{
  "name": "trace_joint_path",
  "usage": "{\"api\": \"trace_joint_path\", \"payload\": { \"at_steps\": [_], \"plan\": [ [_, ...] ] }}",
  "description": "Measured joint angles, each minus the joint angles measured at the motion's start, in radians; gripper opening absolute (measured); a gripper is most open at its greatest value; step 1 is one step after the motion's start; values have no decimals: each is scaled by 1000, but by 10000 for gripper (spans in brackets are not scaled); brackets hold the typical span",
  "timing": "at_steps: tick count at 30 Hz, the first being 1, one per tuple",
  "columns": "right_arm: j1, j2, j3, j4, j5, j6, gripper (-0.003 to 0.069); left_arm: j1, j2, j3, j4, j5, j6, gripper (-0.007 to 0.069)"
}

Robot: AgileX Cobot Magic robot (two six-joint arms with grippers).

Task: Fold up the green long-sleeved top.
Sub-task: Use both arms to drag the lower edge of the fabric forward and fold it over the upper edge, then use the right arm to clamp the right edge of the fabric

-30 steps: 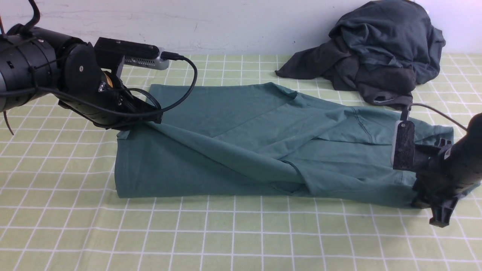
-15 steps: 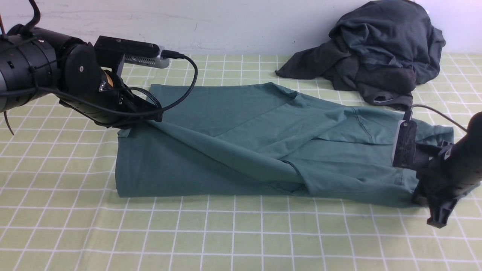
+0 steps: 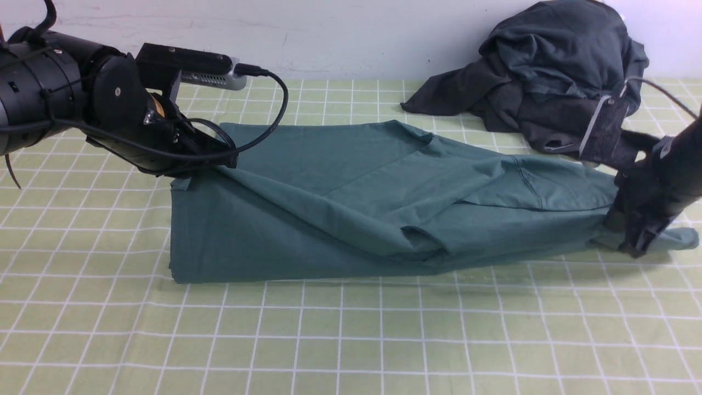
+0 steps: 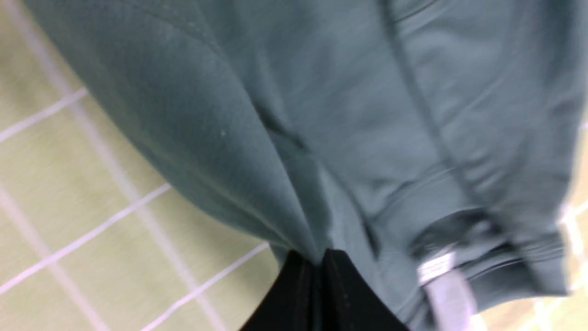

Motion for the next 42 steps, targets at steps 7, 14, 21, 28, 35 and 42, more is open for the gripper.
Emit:
{"api": "trace_joint_path", "payload": {
  "at_steps": [7, 14, 21, 28, 35, 42],
  "plan": [
    [-2, 148, -223, 0, 2, 95, 5, 49, 108, -178, 0, 0, 0, -1],
    [-2, 388, -542, 0, 8, 185, 5, 94, 354, -442, -1, -4, -32, -1],
    [-2, 601, -790, 57, -32, 255, 6, 115, 614, -689, 0, -107, -74, 1],
    [-3, 643, -806, 65, -114, 376, 171, 144, 768, -837, -2, -159, -95, 234],
    [-2, 562, -809, 128, -41, 523, 250, 165, 754, -933, -106, 28, -83, 430],
    [102, 562, -818, 422, 97, 325, 10, 108, 747, -984, -328, 303, 252, 153]
  ]
}}
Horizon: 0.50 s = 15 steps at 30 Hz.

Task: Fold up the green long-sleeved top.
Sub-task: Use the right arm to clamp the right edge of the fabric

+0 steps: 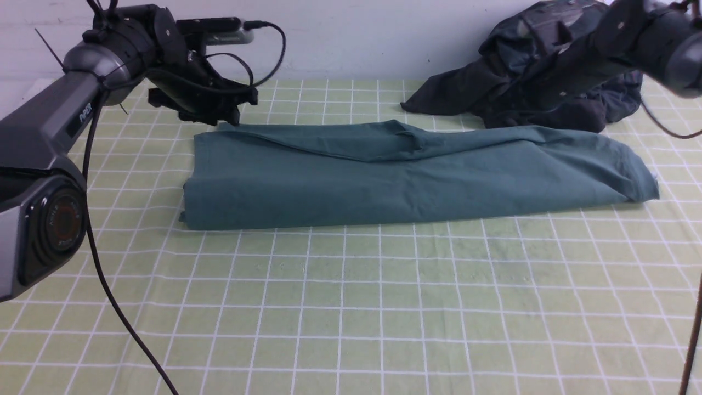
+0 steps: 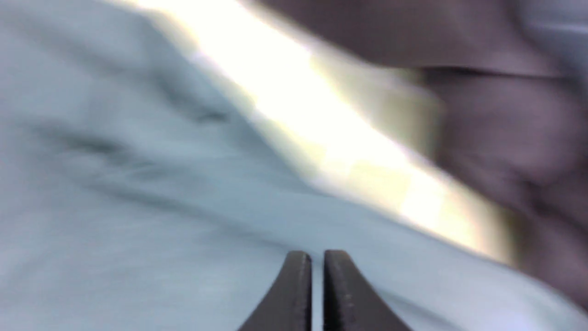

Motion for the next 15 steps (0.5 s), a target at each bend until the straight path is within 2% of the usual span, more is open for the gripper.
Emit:
{"api": "trace_joint_path", "payload": {
  "at_steps": [2, 3, 5, 9, 12, 13, 15],
  "plan": [
    [32, 34, 0, 35, -5, -85, -4, -16, 7, 0, -37, 15, 57, 74],
    [61, 74, 0, 60, -20, -167, -9, -29, 14, 0, -61, 22, 99, 33],
    [94, 135, 1, 111, -88, -281, -12, -42, 23, 0, -80, 32, 129, 6],
    [111, 187, -1, 224, -285, -410, -13, -45, 32, 0, -84, 33, 142, -3],
    [116, 223, -1, 353, -491, -453, -13, -45, 33, 0, -84, 35, 142, -3],
    [116, 227, -1, 362, -507, -454, -13, -45, 33, 0, -84, 35, 142, -3],
    [117, 246, 1, 484, -715, -467, -13, -45, 33, 0, -84, 37, 142, -3]
  ]
}}
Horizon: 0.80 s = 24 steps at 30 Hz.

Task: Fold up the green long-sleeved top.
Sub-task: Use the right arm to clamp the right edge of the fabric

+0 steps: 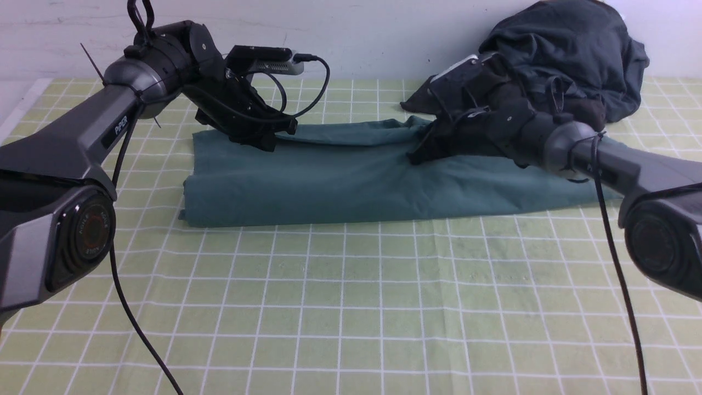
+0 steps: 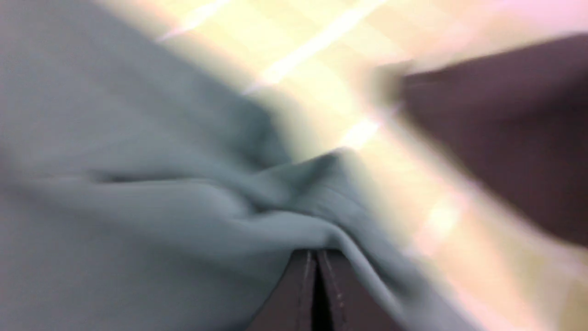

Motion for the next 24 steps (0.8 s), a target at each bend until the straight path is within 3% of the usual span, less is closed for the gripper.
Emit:
{"api": "trace_joint_path", "payload": {
  "at_steps": [4, 7, 10, 13, 15, 16, 20, 22, 23, 24],
  "plan": [
    [-6, -5, 0, 139, -217, -30, -11, 0, 10, 0, -2, -1, 0, -3],
    [-20, -28, 1, 196, -212, -87, -3, 0, 23, 0, -2, -2, 0, -3],
    [-41, -89, 2, 212, -47, -143, 3, 1, 29, 0, 9, 3, 0, -3],
    [-67, -162, 2, 162, 146, -121, 9, 7, 27, -2, 22, 36, 0, -3],
    [-94, -243, 2, 23, 346, 6, 11, 19, 2, -2, 47, 110, 0, -3],
    [-99, -258, 2, 7, 363, 23, 11, 20, -2, -2, 51, 117, 0, -3],
    [-158, -406, 0, -512, 733, 576, 15, 42, -116, -2, 106, 265, 0, -3],
    [-179, -429, 0, -714, 868, 780, 17, 49, -170, -2, 112, 280, 0, -3],
    [-184, -429, 0, -734, 883, 817, 18, 50, -183, -1, 113, 283, 0, -3],
    [-209, -423, 0, -861, 986, 926, 19, 52, -227, 8, 116, 284, 0, -3]
  ]
}}
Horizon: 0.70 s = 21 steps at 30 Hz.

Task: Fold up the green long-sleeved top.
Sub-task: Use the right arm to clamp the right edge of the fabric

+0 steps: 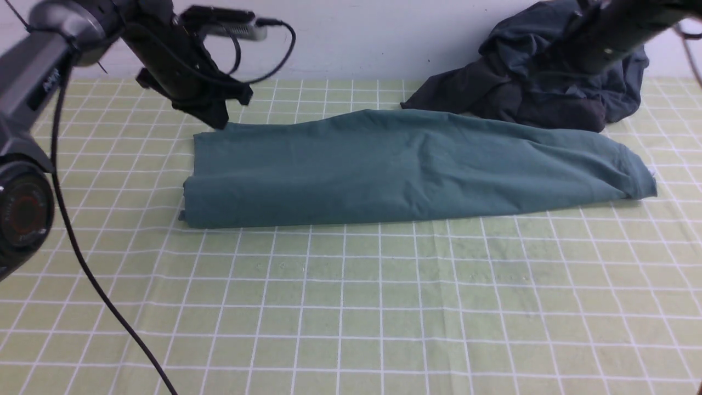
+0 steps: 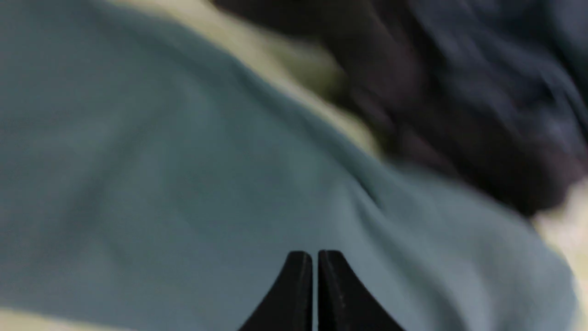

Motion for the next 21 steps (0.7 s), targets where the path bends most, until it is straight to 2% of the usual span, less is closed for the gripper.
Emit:
{"api": "trace_joint_path", "payload": {
  "at_steps": [3, 6, 10, 15, 16, 18, 21],
  "plan": [
    [-59, 42, 16, -77, 60, 71, 22, 0, -98, 48, 0, 1, 0, -3],
    [-117, 89, 47, -69, 71, 93, 34, -1, -192, 140, -3, 3, 3, -3],
    [-169, 110, 59, -55, 73, 96, 97, -1, -332, 332, 11, 5, 44, -3],
    [-205, 112, 59, 6, 40, 96, 246, 17, -489, 547, 20, 3, 52, -3],
    [-213, 117, 59, 44, 35, 96, 330, 27, -557, 630, 22, -25, 45, -3],
    [-217, 130, 59, 72, 26, 96, 427, 36, -628, 723, 23, -72, 39, -3],
    [-218, 157, 59, 80, 4, 112, 517, 39, -712, 832, 30, -111, 35, -3]
  ]
}}
